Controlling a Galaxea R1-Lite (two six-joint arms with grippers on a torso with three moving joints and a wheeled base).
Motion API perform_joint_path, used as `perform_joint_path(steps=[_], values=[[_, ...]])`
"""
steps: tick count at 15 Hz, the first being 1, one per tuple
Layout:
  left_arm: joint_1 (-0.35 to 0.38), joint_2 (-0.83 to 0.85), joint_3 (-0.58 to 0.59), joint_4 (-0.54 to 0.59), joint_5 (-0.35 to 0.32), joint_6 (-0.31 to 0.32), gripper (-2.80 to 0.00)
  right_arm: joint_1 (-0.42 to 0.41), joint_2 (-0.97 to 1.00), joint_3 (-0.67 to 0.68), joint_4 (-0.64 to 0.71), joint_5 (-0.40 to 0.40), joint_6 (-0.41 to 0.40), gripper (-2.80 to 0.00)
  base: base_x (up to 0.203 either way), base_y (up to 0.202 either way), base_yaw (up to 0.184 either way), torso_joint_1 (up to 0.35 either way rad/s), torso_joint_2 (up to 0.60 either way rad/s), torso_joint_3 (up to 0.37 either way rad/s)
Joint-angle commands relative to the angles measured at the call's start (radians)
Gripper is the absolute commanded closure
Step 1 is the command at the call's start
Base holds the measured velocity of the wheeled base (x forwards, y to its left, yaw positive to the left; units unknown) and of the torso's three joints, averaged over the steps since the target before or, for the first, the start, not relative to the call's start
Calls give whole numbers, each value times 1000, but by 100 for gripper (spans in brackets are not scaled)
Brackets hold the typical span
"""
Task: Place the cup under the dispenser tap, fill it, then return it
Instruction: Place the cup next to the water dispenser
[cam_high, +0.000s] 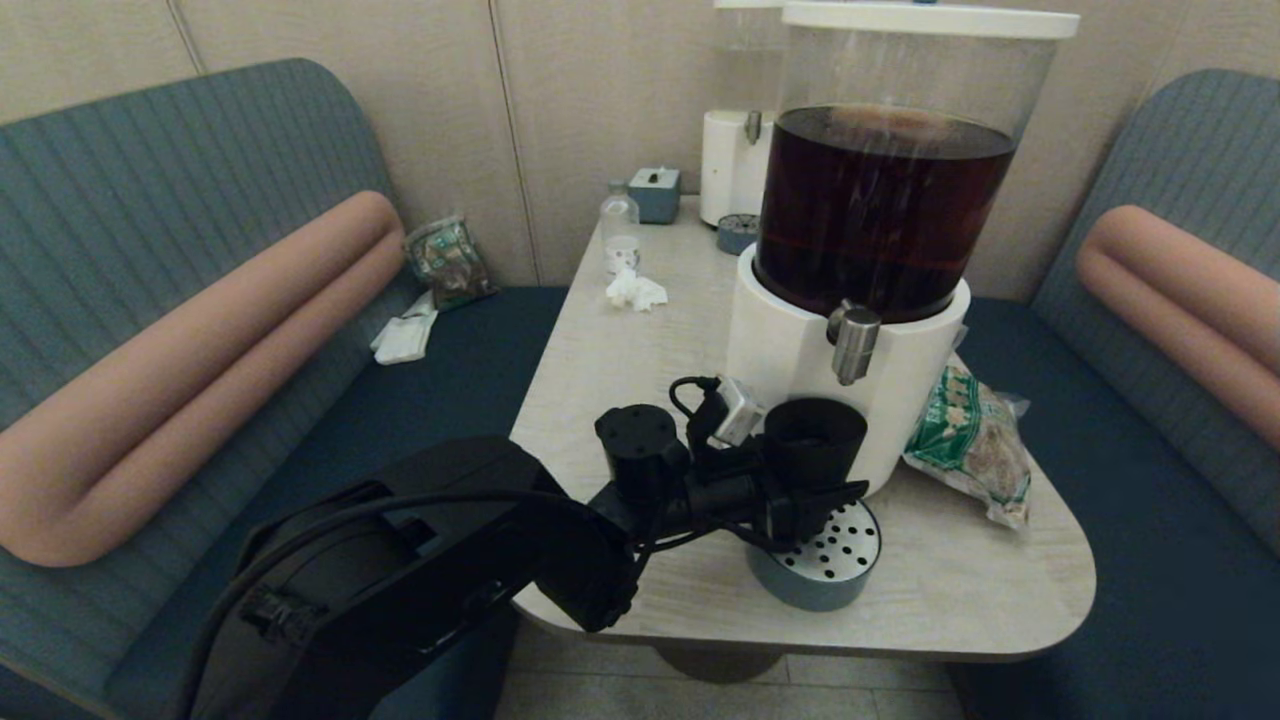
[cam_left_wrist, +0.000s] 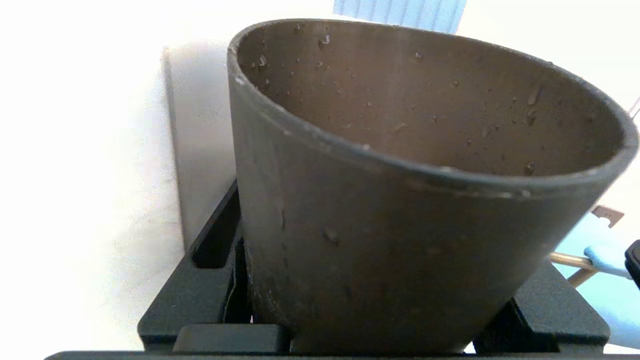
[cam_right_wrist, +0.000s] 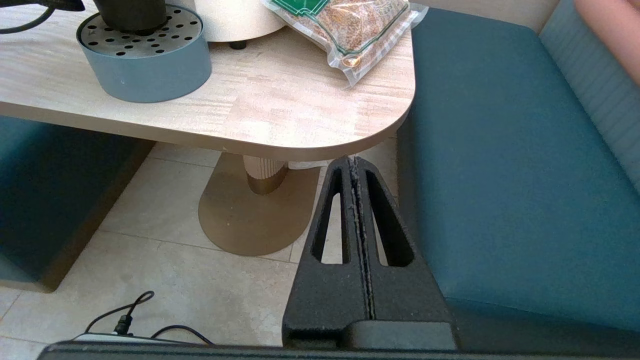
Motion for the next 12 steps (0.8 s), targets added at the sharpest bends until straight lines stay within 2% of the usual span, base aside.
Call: perform_joint_path(steps=[1, 12], values=[[0, -19, 27, -15, -8, -2, 0, 0, 0, 0, 1, 1, -1, 0, 0, 0, 0, 0, 0, 0], [26, -134, 179, -87, 20, -9, 0, 0, 0, 1, -1, 1, -1, 0, 0, 0, 0, 0, 0, 0]])
